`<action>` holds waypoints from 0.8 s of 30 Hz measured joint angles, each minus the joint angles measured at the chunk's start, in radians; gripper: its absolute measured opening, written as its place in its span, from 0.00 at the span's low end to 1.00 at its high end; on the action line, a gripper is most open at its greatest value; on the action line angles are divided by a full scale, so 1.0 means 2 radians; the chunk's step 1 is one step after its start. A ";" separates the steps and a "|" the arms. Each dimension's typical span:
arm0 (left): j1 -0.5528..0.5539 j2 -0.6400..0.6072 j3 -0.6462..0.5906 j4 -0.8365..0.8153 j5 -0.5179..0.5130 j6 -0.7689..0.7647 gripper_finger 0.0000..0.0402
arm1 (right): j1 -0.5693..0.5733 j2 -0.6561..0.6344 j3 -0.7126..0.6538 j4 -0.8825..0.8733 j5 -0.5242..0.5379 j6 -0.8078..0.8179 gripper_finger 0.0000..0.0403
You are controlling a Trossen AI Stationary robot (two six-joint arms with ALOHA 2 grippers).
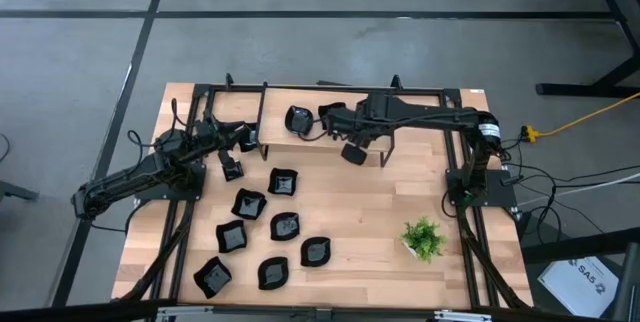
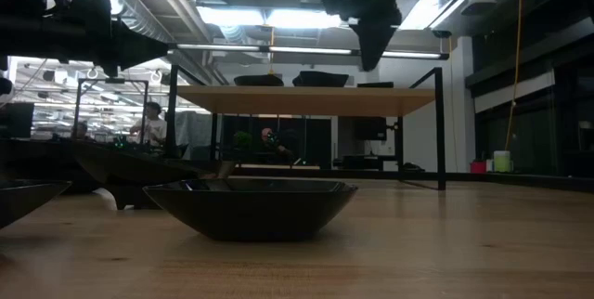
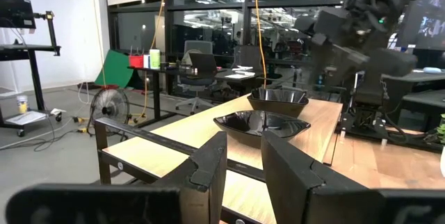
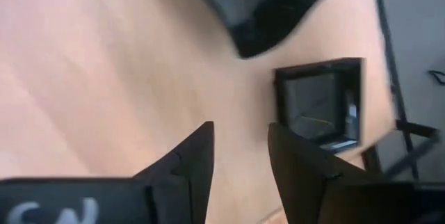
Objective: Pick & Place Mini shaped plates
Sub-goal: Stack the distorted square plate on top of the distorted square plate on the shelf
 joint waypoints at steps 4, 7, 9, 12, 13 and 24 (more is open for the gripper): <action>0.000 0.000 0.000 0.000 0.000 0.000 0.21 | 0.024 0.000 0.000 0.008 0.000 -0.008 0.34; 0.000 0.000 0.000 0.000 0.000 0.000 0.21 | 0.046 0.000 -0.004 0.011 -0.001 -0.024 0.33; 0.000 0.000 0.000 0.000 0.000 0.000 0.21 | 0.063 0.000 -0.017 0.017 -0.001 -0.053 0.32; 0.000 0.000 0.000 0.000 0.000 0.000 0.21 | 0.089 0.000 -0.053 0.038 -0.004 -0.098 0.30; 0.000 0.000 0.000 0.000 0.000 0.000 0.21 | 0.098 0.000 -0.068 0.051 -0.009 -0.113 0.30; 0.000 0.000 0.000 0.000 0.000 0.000 0.21 | 0.156 -0.013 -0.184 0.261 -0.161 -0.190 0.22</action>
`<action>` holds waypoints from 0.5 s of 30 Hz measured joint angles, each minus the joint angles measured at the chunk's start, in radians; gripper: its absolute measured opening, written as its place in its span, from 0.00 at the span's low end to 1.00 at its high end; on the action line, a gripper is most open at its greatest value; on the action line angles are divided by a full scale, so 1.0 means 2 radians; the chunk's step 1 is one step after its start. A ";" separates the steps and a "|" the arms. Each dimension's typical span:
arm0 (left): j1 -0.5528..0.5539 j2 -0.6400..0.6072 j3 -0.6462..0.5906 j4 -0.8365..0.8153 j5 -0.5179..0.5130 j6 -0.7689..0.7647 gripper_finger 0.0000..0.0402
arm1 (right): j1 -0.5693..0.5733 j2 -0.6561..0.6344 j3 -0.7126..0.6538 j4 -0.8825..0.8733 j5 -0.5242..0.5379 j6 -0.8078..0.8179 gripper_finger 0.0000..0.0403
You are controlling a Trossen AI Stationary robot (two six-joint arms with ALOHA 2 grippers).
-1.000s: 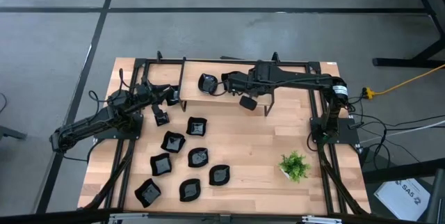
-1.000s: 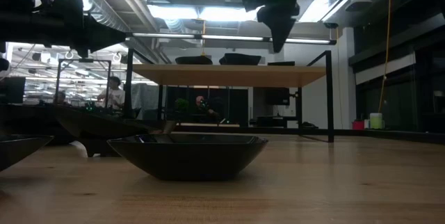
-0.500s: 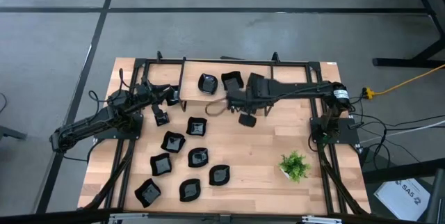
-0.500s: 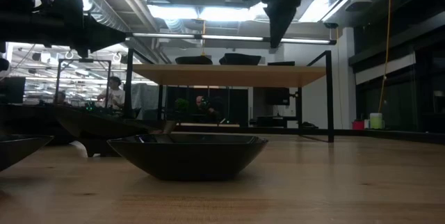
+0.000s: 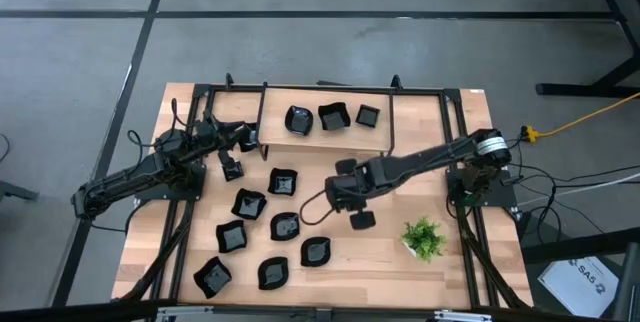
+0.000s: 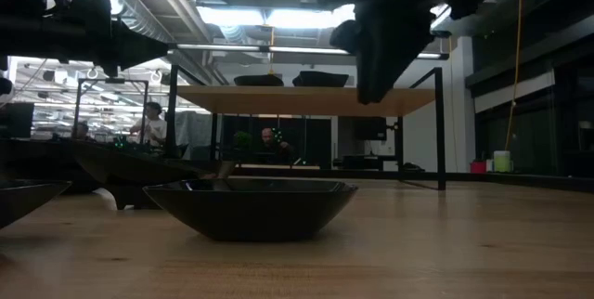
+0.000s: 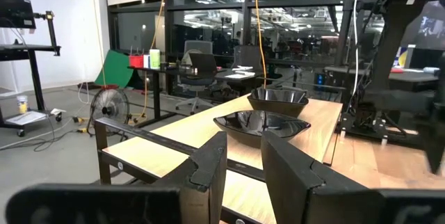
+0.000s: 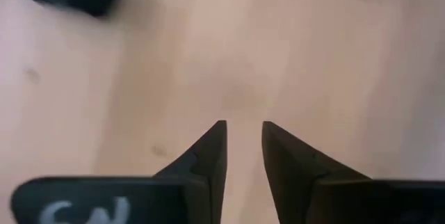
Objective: Pick & Place Mini shaped plates
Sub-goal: Stack the distorted square plate on top of the distorted square plate on the shelf
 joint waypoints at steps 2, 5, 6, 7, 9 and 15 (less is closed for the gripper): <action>0.000 0.000 0.000 0.000 0.000 0.000 0.21 | 0.004 0.000 -0.007 0.029 -0.023 0.000 0.21; 0.000 0.000 0.000 0.000 0.000 0.000 0.21 | 0.010 0.000 -0.016 0.054 -0.047 -0.004 0.19; 0.000 0.000 0.000 0.000 0.000 0.000 0.21 | 0.011 0.000 -0.018 0.067 -0.050 -0.006 0.19; 0.000 0.000 0.000 0.000 0.000 0.000 0.21 | 0.014 0.000 -0.022 0.079 -0.050 -0.011 0.18; 0.000 0.000 0.000 0.000 0.000 0.000 0.21 | 0.016 0.000 -0.028 0.103 -0.050 -0.022 0.18; 0.000 0.000 0.000 0.000 0.000 0.000 0.21 | 0.016 0.000 -0.052 0.229 -0.050 -0.079 0.17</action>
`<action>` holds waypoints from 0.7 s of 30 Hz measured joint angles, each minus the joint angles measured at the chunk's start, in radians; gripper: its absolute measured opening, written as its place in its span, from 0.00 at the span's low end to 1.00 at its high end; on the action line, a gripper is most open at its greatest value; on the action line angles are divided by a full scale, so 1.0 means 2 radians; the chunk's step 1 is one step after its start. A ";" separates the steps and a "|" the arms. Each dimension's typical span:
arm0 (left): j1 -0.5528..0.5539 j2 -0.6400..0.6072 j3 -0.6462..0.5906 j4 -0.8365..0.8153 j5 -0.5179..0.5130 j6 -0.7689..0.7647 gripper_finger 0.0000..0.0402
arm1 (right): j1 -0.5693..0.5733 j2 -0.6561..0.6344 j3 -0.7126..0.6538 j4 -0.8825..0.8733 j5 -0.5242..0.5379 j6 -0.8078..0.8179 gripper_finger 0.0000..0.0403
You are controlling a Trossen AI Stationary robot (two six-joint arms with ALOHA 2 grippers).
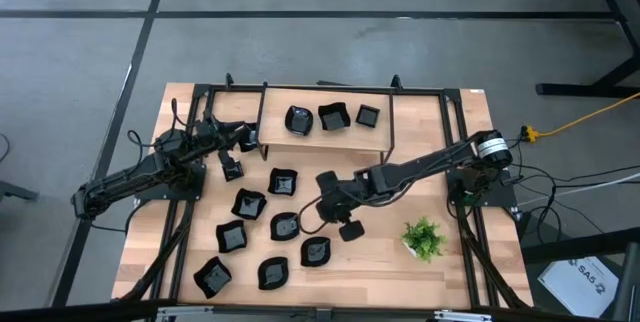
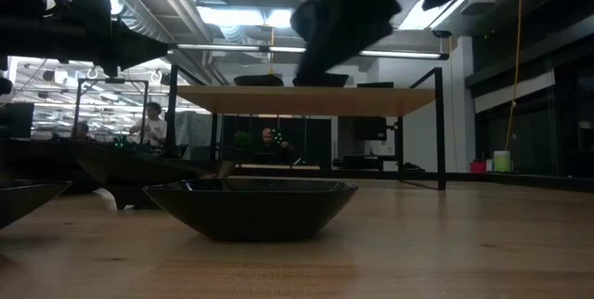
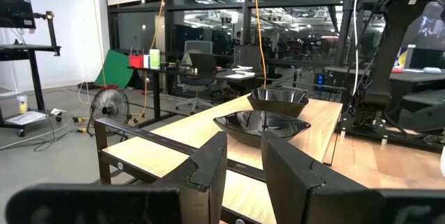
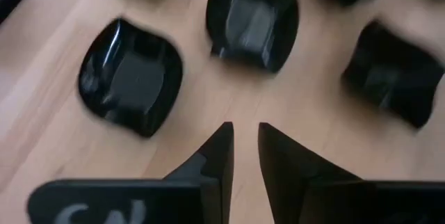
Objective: Pick & Place Mini shaped plates
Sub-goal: Stack the distorted square plate on top of the distorted square plate on the shelf
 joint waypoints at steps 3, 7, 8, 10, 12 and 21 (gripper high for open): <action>0.000 0.000 0.000 0.000 0.000 0.000 0.21 | 0.000 0.001 -0.006 0.052 0.000 -0.038 0.17; 0.000 0.000 0.000 0.000 0.000 0.000 0.21 | 0.000 0.012 -0.006 0.097 0.000 -0.086 0.17; 0.000 0.000 0.000 0.000 0.000 0.000 0.21 | -0.001 0.016 -0.006 0.105 0.000 -0.101 0.17; 0.000 0.000 0.000 0.000 0.000 0.000 0.21 | -0.002 0.025 -0.006 0.115 0.000 -0.127 0.17; 0.000 0.000 0.000 0.000 0.000 0.000 0.21 | -0.004 0.036 -0.006 0.126 0.000 -0.149 0.17; 0.000 0.000 0.000 0.000 0.000 0.000 0.21 | -0.021 0.069 -0.006 0.135 0.001 -0.186 0.19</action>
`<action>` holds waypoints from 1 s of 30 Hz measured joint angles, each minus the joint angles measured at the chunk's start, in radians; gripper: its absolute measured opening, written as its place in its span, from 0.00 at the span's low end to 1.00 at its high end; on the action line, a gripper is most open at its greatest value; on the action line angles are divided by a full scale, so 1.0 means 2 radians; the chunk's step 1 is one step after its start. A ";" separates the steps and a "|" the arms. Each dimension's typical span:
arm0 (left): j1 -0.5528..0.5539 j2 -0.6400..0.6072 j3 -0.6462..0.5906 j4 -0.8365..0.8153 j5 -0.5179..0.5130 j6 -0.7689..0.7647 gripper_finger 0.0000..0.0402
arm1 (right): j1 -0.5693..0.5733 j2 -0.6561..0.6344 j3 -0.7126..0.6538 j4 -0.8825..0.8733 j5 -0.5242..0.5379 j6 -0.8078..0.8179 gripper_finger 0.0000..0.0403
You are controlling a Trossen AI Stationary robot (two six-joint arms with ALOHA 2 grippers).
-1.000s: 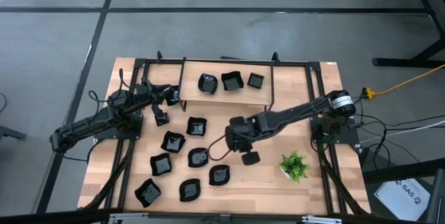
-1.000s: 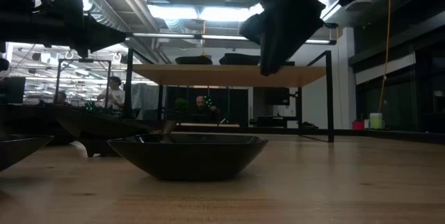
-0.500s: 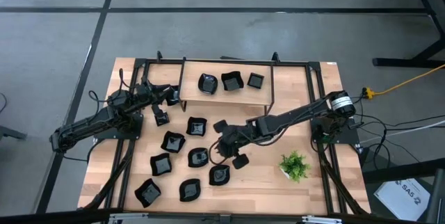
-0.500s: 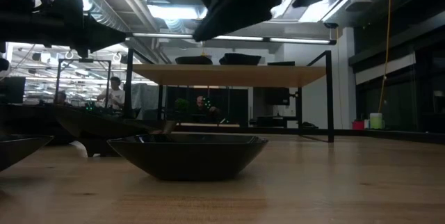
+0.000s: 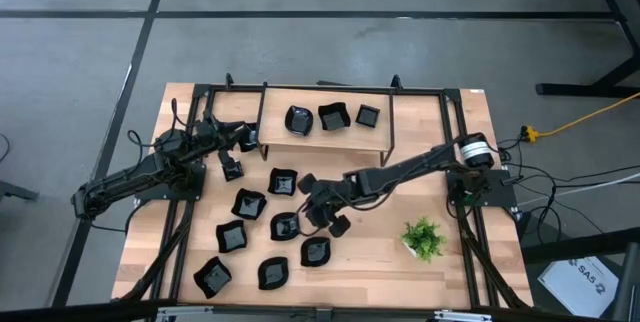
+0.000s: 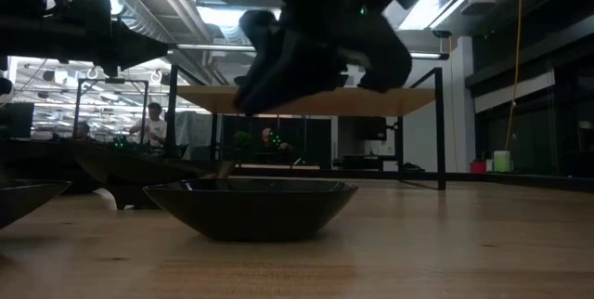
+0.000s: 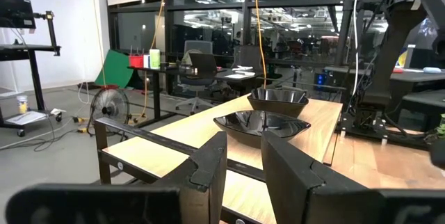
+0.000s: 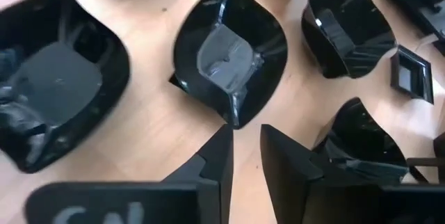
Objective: Pick & Place Mini shaped plates
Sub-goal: Stack the distorted square plate on top of the distorted square plate on the shelf
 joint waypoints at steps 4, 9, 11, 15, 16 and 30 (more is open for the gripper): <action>0.000 0.000 0.000 0.000 0.000 0.000 0.21 | -0.008 0.001 0.000 -0.001 0.000 0.000 0.26; 0.000 0.000 0.000 0.000 0.000 0.000 0.21 | -0.015 0.001 0.000 0.002 0.000 0.001 0.38; 0.000 0.000 0.000 0.000 0.000 0.000 0.21 | -0.017 0.001 0.000 0.004 0.000 0.002 0.42; 0.000 0.000 0.000 0.000 0.000 0.000 0.21 | -0.022 0.001 0.000 0.011 -0.001 0.002 0.46; 0.000 0.000 0.000 0.000 0.000 0.000 0.21 | -0.023 0.001 0.000 0.014 -0.003 0.002 0.46; 0.000 0.000 0.000 0.000 0.000 0.000 0.21 | -0.037 0.032 0.000 0.047 -0.049 -0.035 0.46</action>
